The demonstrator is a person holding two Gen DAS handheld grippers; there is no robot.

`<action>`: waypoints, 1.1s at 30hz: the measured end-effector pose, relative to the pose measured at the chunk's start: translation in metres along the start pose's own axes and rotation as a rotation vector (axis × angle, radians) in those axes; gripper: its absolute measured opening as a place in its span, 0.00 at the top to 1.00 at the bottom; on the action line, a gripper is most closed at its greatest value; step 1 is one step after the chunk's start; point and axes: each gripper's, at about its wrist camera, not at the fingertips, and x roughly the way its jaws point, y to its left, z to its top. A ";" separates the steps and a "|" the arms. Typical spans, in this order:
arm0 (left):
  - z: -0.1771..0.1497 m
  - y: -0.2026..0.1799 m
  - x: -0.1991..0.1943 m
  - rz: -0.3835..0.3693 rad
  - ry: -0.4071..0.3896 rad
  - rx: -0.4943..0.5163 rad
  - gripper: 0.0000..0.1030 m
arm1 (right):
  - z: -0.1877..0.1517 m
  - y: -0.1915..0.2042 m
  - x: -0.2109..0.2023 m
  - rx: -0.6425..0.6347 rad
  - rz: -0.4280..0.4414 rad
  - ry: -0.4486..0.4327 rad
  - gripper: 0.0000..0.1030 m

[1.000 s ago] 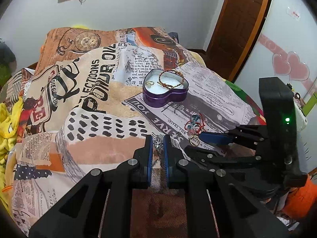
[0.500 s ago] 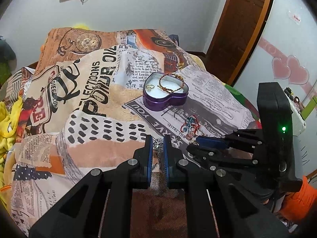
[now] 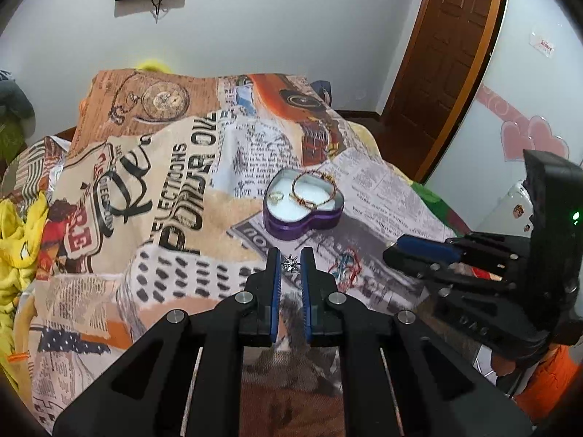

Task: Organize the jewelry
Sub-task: 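Carry the gold ring and silver charm over the tin and lower them in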

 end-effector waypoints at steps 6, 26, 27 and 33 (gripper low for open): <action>0.017 -0.006 0.003 -0.005 -0.024 0.012 0.91 | 0.018 -0.010 -0.011 0.013 -0.009 -0.063 0.84; 0.060 -0.006 0.051 -0.025 -0.024 0.029 0.91 | 0.062 -0.026 0.016 -0.033 0.000 -0.113 0.84; 0.061 -0.005 0.054 -0.026 -0.022 0.028 0.91 | 0.064 -0.026 0.020 -0.039 0.000 -0.113 0.84; 0.067 0.000 0.076 -0.022 0.004 0.020 0.91 | 0.071 -0.032 0.042 -0.064 0.015 -0.077 0.84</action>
